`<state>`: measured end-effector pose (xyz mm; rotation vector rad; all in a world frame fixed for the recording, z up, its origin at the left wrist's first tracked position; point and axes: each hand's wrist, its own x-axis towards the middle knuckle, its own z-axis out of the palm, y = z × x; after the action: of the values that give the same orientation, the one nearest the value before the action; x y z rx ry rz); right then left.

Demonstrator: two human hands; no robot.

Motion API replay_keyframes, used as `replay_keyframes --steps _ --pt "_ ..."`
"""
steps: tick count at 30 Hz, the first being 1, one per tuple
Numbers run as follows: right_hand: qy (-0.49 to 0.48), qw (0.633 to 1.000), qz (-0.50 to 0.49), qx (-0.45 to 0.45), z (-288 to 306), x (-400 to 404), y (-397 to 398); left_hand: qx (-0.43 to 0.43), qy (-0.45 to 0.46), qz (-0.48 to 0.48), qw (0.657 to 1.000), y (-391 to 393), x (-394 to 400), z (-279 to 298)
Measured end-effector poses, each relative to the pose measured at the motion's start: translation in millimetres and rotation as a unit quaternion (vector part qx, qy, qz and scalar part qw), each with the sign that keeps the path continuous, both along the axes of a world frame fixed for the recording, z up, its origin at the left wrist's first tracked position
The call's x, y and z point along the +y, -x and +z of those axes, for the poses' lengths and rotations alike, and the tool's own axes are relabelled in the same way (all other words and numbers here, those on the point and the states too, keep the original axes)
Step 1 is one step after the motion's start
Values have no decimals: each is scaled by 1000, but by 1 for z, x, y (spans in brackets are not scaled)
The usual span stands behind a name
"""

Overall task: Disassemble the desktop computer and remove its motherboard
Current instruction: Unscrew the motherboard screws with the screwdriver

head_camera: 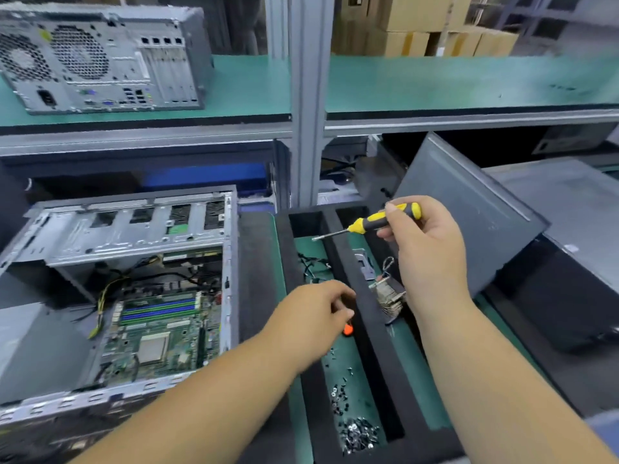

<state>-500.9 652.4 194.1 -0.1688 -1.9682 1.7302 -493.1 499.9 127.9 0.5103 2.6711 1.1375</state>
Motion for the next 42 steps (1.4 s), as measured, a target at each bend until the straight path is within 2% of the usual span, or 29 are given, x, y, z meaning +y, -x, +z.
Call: replay_keyframes --steps 4,13,17,21,23,27,31,35,39,42 --pt "0 999 34 2 -7 15 5 -7 -44 34 998 4 12 -6" --pt "1 986 167 6 -1 -7 24 115 -31 124 985 6 -38 37" --pt "-5 978 206 14 7 -36 31 122 -66 178 974 3 -75 50" --pt "-23 973 229 22 12 -64 37 92 -104 224 965 2 -118 52" --pt "-33 970 238 18 12 -78 39 81 -86 240 964 5 -139 50" --pt "-72 964 256 7 9 -104 44 51 9 236 970 13 -177 44" --pt "-129 954 271 -17 2 -135 45 -6 82 194 977 29 -211 37" --pt "-215 941 259 -43 -8 -160 44 -55 198 73 976 50 -231 28" --pt "-332 915 229 -32 -11 -177 42 -75 297 -82 948 72 -226 13" --pt "-371 905 203 -48 -10 -183 38 -64 324 -180 927 83 -211 2"
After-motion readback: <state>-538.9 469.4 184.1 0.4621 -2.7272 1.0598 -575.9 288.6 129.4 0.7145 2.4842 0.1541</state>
